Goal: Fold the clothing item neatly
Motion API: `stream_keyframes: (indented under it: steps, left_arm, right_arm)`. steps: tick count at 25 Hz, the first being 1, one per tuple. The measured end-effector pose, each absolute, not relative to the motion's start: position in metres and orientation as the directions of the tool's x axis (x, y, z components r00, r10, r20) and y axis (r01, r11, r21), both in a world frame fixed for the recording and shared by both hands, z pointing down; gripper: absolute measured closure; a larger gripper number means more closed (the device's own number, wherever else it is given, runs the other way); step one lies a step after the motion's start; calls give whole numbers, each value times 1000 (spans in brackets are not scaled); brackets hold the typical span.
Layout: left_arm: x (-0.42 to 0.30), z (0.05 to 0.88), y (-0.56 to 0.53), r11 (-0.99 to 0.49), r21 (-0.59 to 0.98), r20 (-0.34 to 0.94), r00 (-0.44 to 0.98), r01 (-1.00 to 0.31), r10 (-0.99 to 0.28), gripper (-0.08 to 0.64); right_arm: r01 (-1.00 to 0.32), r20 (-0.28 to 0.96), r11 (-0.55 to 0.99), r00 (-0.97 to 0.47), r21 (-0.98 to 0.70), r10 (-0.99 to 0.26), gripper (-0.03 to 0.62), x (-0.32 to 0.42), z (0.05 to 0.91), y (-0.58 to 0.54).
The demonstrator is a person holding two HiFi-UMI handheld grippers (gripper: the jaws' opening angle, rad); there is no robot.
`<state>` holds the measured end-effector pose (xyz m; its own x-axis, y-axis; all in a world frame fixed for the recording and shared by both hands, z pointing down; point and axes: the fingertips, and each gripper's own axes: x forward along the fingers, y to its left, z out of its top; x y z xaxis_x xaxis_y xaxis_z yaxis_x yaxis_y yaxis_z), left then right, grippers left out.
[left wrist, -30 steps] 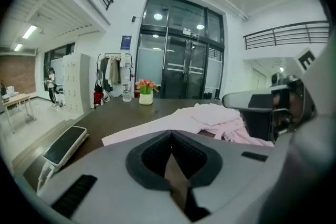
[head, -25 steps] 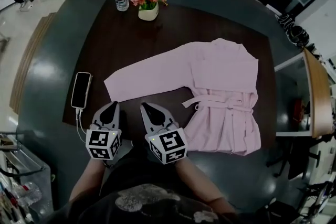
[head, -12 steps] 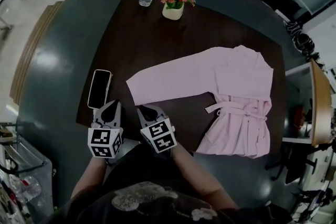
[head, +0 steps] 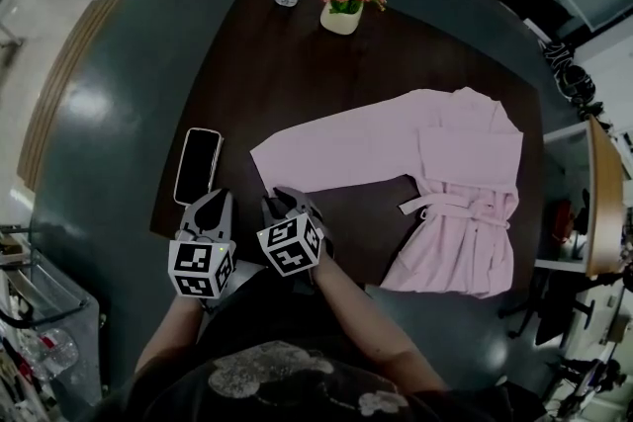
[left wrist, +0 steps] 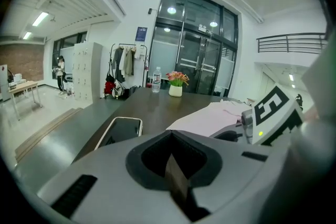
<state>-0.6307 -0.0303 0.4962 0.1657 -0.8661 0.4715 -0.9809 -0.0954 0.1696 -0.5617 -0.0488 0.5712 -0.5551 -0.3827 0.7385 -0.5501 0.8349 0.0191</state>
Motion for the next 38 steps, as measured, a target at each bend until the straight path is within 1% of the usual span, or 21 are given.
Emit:
stream_keyframes:
  steps: [2, 4, 5, 8, 12, 16, 20, 24, 28, 32, 35, 38]
  left_arm:
    - [-630, 497, -32, -103, 173, 468, 174, -979, -867, 551]
    - [-630, 498, -33, -111, 175, 463, 181, -978, -867, 551]
    - [-629, 499, -33, -114, 177, 462, 184, -978, -867, 551]
    - [-628, 502, -33, -118, 183, 463, 191, -976, -866, 551]
    - [-624, 499, -35, -123, 177, 463, 193, -977, -865, 551]
    - [-608, 491, -42, -135, 161, 454, 195, -978, -869, 551]
    - [-579, 481, -51, -154, 151, 438, 206, -976, -875, 551]
    - [-537, 473, -62, -190, 144, 431, 234, -971, -871, 551]
    - [-491, 463, -77, -238, 116, 425, 265, -964, -866, 551]
    - [-446, 457, -94, -262, 97, 425, 278, -960, -861, 551]
    - [-408, 453, -100, -273, 97, 424, 288, -957, -859, 551]
    - [-373, 449, -105, -293, 82, 418, 300, -953, -857, 551]
  right_arm:
    - [-564, 739, 825, -541, 36, -402, 520, -562, 572, -51]
    - [-587, 741, 809, -538, 14, -403, 522, -561, 573, -54]
    - [-596, 744, 803, -540, -6, -394, 549, -560, 573, -55]
    - [-598, 732, 796, -584, -95, -352, 580, -559, 567, -59]
    - [-608, 647, 786, -645, -113, -406, 583, -550, 532, -72]
    - [-642, 552, 754, -683, -139, -479, 584, -521, 480, -93]
    - [-677, 483, 725, -681, -129, -550, 584, -473, 439, -116]
    - [-712, 437, 693, -661, -111, -610, 584, -416, 418, -137]
    - [-749, 375, 650, -643, -129, -667, 584, -348, 406, -157]
    - [-810, 302, 573, -580, -122, -756, 584, -265, 392, -175]
    - [-853, 305, 504, -520, -134, -798, 584, -202, 396, -186]
    - [-885, 351, 445, -462, -133, -814, 584, -148, 418, -193]
